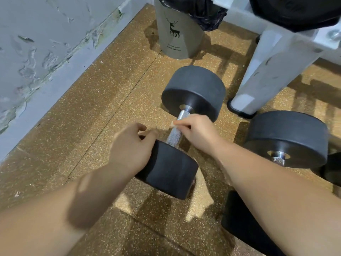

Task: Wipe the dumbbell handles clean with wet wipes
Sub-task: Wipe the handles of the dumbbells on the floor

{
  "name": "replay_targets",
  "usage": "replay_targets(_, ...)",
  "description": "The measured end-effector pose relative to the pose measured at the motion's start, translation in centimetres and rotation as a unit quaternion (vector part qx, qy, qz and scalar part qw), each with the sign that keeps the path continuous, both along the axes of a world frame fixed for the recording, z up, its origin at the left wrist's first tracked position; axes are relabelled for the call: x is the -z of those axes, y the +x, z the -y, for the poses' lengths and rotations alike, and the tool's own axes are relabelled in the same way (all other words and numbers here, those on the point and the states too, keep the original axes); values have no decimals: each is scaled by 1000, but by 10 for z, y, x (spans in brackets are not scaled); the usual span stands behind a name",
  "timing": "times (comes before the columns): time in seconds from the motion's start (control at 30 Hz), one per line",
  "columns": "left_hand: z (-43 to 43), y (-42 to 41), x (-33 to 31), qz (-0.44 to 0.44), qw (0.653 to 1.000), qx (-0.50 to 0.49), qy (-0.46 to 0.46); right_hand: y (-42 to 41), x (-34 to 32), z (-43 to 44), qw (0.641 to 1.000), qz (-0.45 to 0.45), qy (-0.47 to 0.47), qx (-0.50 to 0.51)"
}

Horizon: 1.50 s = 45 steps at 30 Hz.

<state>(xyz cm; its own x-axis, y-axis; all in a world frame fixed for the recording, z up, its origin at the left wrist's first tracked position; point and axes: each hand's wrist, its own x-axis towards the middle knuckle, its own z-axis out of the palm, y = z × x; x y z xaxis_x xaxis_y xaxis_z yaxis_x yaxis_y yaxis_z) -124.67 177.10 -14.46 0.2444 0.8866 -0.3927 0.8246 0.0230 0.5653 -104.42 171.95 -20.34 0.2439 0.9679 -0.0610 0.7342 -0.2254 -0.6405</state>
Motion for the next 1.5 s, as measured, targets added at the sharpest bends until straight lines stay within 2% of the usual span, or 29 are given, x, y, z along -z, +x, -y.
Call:
replay_targets(0.07, 5, -1, 3, 7, 998, 23, -60, 9, 4, 0, 994, -5, 4, 108)
replay_targets(0.13, 14, 2, 6, 36, 994, 51, -86, 10, 8, 4, 990, -3, -1, 142)
replay_targets(0.27, 23, 8, 11, 9, 992, 120, -21, 2, 0, 24, 996, 40, -66, -48)
replay_targets(0.33, 25, 10, 17, -20, 991, 133, 6, 10, -5, 26, 991, 74, -63, -88)
replay_targets(0.43, 37, 17, 23, -43, 986, 154, 43, 30, -6, 23, 995, 91, -46, 14)
replay_targets(0.5, 48, 24, 24, -43, 986, 159, 20, 38, -4, 27, 992, 83, -42, 83)
replay_targets(0.57, 56, 29, 22, -28, 986, 165, -2, 36, -2, 35, 991, 73, -49, 105)
replay_targets(0.63, 63, 33, 21, -18, 985, 171, -10, 32, -4, 45, 993, 69, -71, 65)
replay_targets(0.77, 79, 42, 17, -41, 980, 195, 3, 43, -19, 48, 982, 96, -131, -94)
replay_targets(0.83, 85, 47, 14, -50, 979, 199, 6, 54, -21, 41, 977, 146, -124, -91)
replay_targets(0.9, 87, 49, 12, -48, 979, 199, 0, 58, -19, 36, 973, 200, -110, -38)
replay_targets(0.97, 82, 45, 11, -34, 978, 207, -14, 51, -14, 34, 970, 215, -112, 0)
replay_targets(1.17, 58, 29, 11, 6, 968, 248, -31, 42, -20, 51, 964, 138, -148, -171)
replay_targets(1.23, 56, 27, 11, 24, 965, 261, -23, 51, -21, 50, 966, 152, -148, -146)
replay_targets(1.37, 60, 29, 13, 35, 965, 260, 3, 61, -19, 47, 979, 162, -127, 1)
replay_targets(1.43, 65, 35, 12, 38, 963, 266, 3, 60, -19, 54, 981, 160, -110, 11)
replay_targets(1.5, 67, 40, 11, 39, 962, 271, 19, 59, -20, 63, 984, 149, -87, -40)
